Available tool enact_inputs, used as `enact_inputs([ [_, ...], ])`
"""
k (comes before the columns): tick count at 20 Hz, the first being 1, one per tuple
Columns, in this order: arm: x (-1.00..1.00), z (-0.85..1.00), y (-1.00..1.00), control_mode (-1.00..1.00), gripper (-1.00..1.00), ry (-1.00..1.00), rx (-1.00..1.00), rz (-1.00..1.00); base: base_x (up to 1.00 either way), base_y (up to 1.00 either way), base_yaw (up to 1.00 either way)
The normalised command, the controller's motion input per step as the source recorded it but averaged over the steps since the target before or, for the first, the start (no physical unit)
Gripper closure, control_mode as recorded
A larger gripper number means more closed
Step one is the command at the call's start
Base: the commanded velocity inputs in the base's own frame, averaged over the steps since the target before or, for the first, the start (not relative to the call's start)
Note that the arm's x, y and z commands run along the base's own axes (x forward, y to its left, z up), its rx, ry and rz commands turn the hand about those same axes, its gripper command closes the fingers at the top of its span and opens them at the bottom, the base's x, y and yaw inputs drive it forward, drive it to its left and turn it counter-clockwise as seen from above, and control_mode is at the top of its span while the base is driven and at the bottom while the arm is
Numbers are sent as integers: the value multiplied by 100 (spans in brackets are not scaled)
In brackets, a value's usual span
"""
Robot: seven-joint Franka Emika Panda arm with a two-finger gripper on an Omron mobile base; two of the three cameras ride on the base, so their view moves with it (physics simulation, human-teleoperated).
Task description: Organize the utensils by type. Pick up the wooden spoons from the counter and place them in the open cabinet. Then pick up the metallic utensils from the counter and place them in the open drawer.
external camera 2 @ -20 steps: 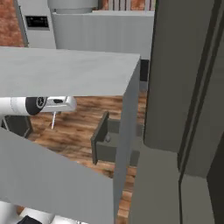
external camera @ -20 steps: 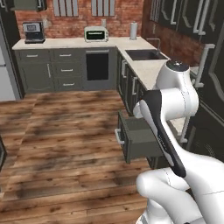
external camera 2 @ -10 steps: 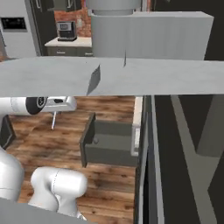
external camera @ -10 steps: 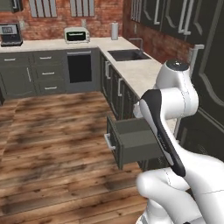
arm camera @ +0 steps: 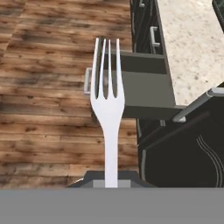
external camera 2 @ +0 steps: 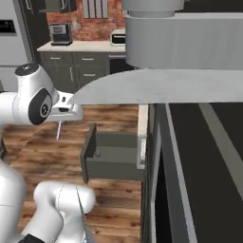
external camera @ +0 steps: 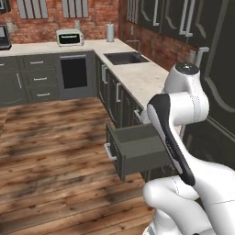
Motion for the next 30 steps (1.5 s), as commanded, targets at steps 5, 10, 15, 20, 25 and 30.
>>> enact_inputs([
  [5,0,0,0,100,100,0,0,0,52,0,-9],
  [10,0,0,0,100,100,0,0,0,52,0,-8],
  [15,0,0,0,100,100,0,0,0,21,0,-6],
  [20,0,0,0,100,100,0,0,0,3,0,-1],
  [25,0,0,0,100,100,0,0,0,0,0,0],
  [30,0,0,0,-100,100,0,0,0,0,0,0],
])
